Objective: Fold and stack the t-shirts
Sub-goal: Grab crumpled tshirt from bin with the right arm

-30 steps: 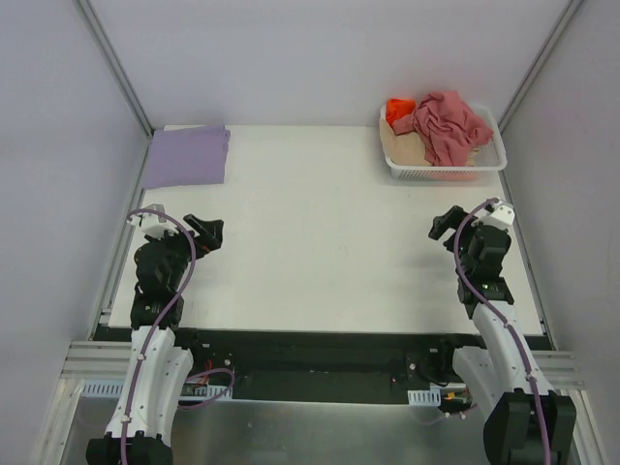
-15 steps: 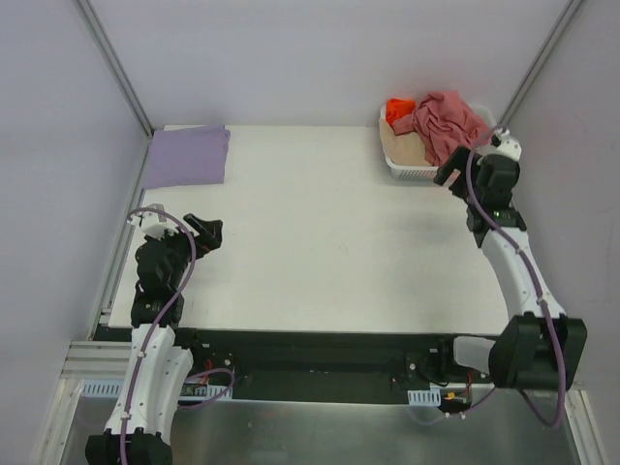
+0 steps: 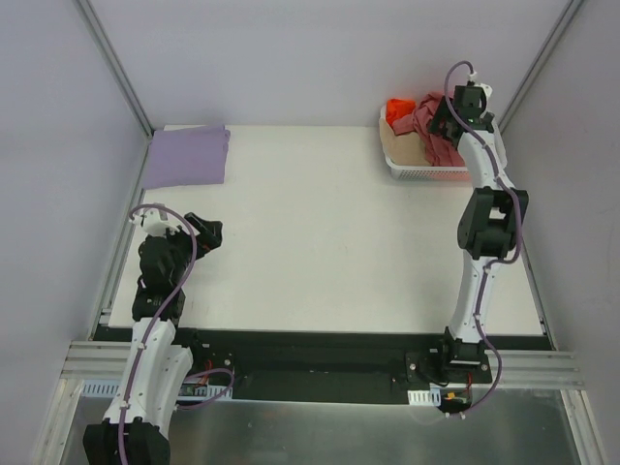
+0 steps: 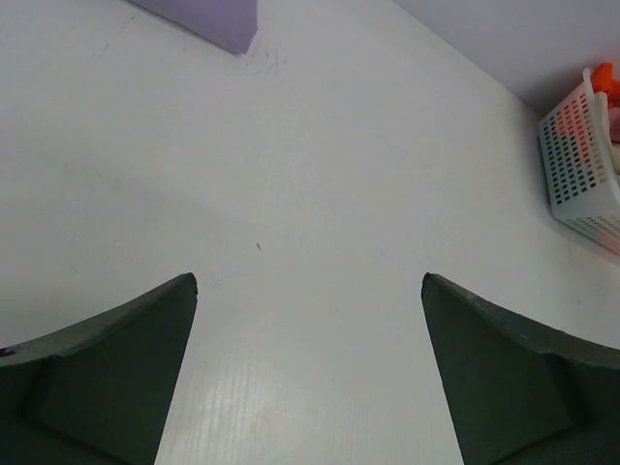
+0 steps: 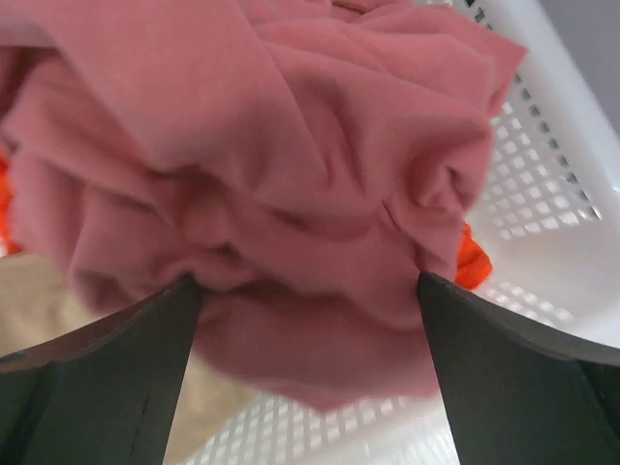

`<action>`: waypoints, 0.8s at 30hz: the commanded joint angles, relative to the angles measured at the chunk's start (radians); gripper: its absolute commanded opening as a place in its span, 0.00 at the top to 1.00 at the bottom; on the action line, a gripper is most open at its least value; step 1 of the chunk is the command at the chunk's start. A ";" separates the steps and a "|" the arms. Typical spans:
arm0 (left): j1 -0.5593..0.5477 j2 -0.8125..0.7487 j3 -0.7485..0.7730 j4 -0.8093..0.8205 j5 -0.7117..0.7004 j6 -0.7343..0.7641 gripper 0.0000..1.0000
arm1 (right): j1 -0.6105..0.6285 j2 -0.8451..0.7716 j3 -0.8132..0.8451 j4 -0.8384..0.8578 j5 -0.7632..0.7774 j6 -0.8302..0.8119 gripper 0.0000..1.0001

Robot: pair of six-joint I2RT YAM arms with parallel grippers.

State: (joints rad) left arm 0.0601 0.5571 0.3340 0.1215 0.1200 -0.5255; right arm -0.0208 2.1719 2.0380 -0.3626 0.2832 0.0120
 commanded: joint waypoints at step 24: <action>0.003 -0.065 0.023 0.024 0.049 -0.018 0.01 | 0.338 -0.432 0.214 0.045 0.025 -0.337 0.99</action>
State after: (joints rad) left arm 0.0601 0.5137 0.3340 0.1188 0.1329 -0.5320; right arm 0.2199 1.8725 2.1998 -0.3702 0.3546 -0.2836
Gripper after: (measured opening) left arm 0.990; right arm 0.066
